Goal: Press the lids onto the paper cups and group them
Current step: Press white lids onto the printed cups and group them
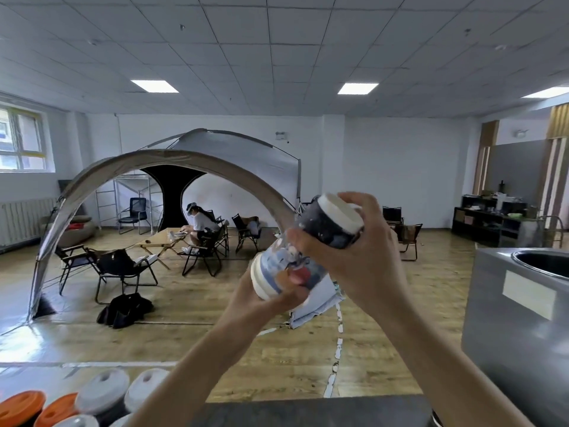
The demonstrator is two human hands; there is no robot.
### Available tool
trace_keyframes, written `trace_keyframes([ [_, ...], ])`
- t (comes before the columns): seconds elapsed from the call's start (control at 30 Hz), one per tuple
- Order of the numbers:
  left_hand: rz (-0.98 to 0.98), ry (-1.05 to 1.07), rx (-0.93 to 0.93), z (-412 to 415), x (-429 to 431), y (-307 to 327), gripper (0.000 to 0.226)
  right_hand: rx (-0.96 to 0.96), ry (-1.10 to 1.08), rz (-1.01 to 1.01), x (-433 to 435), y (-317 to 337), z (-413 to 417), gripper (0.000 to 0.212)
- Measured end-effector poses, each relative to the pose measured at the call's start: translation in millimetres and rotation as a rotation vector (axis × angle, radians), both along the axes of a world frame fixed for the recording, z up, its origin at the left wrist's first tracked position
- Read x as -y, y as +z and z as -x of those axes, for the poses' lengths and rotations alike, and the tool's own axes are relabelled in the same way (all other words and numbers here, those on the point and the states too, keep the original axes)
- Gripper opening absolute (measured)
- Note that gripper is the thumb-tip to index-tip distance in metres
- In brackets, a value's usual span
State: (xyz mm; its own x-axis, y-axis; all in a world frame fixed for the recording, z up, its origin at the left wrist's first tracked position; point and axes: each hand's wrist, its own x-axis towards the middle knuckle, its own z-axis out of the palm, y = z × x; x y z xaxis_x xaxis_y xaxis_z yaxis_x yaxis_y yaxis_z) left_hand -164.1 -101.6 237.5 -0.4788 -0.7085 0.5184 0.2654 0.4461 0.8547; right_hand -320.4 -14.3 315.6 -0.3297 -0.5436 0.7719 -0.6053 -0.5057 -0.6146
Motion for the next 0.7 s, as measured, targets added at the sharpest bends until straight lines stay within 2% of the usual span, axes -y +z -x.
trace_keyframes([
  [0.07,0.005,0.035,-0.027,4,0,-13,0.07,-0.077,-0.021,-0.014,5,-2,-4,0.066],
  [0.13,0.057,0.148,-0.053,6,0,-20,0.08,-0.142,-0.004,-0.009,8,-4,-4,0.063],
  [0.2,0.228,0.355,-0.048,6,2,-23,0.097,-0.244,0.001,-0.038,11,-4,-5,0.066],
  [0.23,0.319,0.385,-0.012,6,3,-24,0.098,-0.276,0.007,-0.056,13,-5,-6,0.067],
  [0.33,0.302,0.31,0.089,9,2,-21,0.084,-0.337,0.001,-0.059,18,-11,-11,0.069],
  [0.4,0.283,0.311,0.021,13,3,-23,0.078,-0.35,0.0,-0.048,20,-17,-12,0.071],
  [0.5,0.262,0.288,-0.05,16,-2,-30,0.075,-0.368,-0.016,-0.067,17,-23,-12,0.073],
  [0.6,0.295,0.303,-0.023,16,-3,-35,0.075,-0.378,-0.095,-0.074,11,-32,-10,0.069],
  [0.7,0.203,0.209,-0.076,11,-3,-35,0.085,-0.253,-0.082,-0.046,1,-52,2,0.065],
])
